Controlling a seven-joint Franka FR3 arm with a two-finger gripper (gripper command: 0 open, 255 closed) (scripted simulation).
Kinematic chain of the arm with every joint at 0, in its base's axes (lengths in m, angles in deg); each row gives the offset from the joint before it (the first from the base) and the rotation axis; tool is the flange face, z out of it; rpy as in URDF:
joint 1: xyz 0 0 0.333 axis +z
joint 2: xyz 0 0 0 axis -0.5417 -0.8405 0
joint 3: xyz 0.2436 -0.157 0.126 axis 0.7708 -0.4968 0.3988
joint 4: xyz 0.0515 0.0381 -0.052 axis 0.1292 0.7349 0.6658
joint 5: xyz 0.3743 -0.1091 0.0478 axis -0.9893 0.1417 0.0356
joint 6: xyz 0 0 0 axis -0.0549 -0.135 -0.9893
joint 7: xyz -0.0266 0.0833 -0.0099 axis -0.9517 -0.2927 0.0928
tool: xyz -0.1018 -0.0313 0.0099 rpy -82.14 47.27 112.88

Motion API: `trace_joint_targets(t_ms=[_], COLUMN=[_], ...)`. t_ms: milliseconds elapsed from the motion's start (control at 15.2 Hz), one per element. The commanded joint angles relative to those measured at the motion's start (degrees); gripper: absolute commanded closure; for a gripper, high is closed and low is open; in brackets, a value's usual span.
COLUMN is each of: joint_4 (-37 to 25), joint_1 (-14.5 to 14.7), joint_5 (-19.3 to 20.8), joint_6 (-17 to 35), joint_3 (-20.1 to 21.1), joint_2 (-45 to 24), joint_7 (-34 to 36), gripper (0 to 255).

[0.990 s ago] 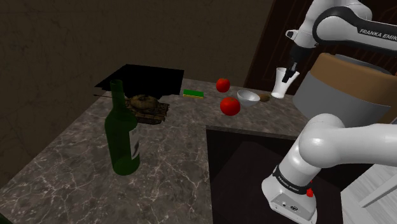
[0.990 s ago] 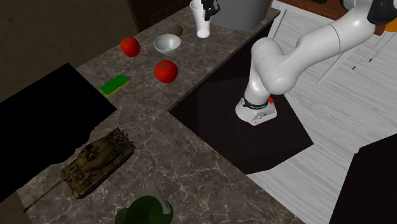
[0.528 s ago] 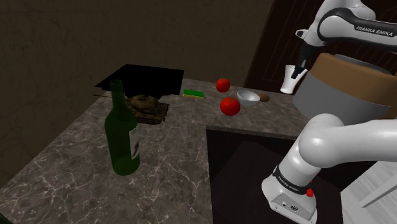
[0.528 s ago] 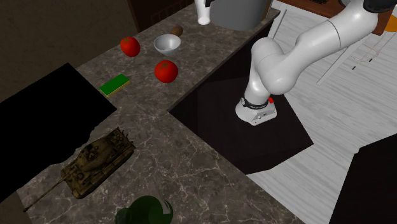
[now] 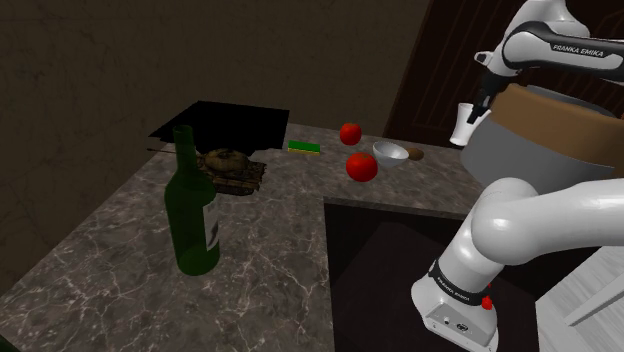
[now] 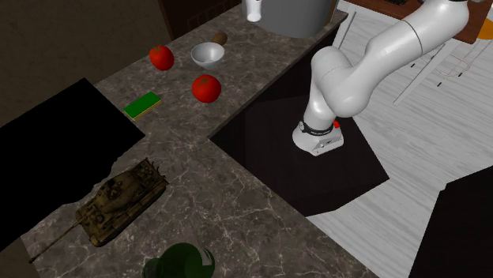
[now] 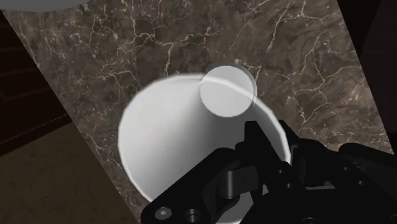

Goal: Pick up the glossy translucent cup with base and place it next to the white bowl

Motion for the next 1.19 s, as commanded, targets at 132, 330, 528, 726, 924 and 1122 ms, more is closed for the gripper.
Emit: trace_joint_targets(t_ms=[132,330,528,726,924,1122], joint_4=[2.2,4.3,6.2,8.0,9.8,11.4], joint_1=[-0.3,-0.6,-0.8,-1.0,-1.2,-1.3], joint_5=[1.4,2.5,3.6,4.8,6.1,7.4], joint_6=[2.4,4.2,6.1,8.1,10.0,12.0], joint_3=[-1.8,-2.9,-4.2,-5.5,-7.0,-8.5], joint_2=[0.3,0.5,0.7,0.7,0.5,0.3], joint_7=[0.3,0.9,1.4,2.0,2.6,3.2], gripper=[255,255,255,255,255,255])
